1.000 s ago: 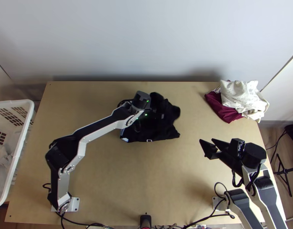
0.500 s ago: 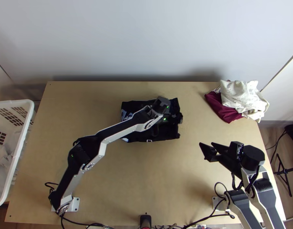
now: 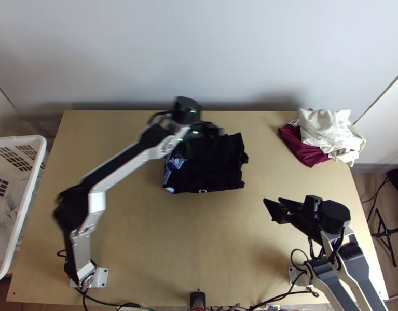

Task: Fold the t-shirt

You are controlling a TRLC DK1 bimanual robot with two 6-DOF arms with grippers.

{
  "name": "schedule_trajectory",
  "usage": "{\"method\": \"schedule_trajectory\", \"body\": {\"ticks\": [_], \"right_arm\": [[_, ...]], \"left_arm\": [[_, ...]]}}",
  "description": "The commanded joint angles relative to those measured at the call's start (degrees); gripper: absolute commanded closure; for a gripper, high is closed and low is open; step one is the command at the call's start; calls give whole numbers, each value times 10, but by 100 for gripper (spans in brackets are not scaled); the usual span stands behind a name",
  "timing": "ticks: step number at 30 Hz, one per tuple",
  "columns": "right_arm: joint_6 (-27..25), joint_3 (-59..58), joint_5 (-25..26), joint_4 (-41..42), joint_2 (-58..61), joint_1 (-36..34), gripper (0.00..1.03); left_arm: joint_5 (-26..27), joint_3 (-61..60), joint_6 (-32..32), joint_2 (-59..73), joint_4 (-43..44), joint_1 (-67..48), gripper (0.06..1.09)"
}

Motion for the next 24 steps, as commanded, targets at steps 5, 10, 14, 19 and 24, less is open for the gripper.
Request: {"method": "schedule_trajectory", "body": {"ticks": [5,10,14,19,24], "right_arm": [[65,-11,-20,80,119,44,5],[75,-12,-41,138,206,44,5],[88,-13,-48,196,270,46,5],[111,-6,-48,277,349,47,5],[114,21,-59,320,423,47,5]], "left_arm": [[2,-261,68,-213,17,95,105],[2,-322,74,-273,17,132,105],[2,-357,77,-309,17,157,105],[2,-387,80,-349,17,185,105],[1,-405,80,-379,16,206,105]]}}
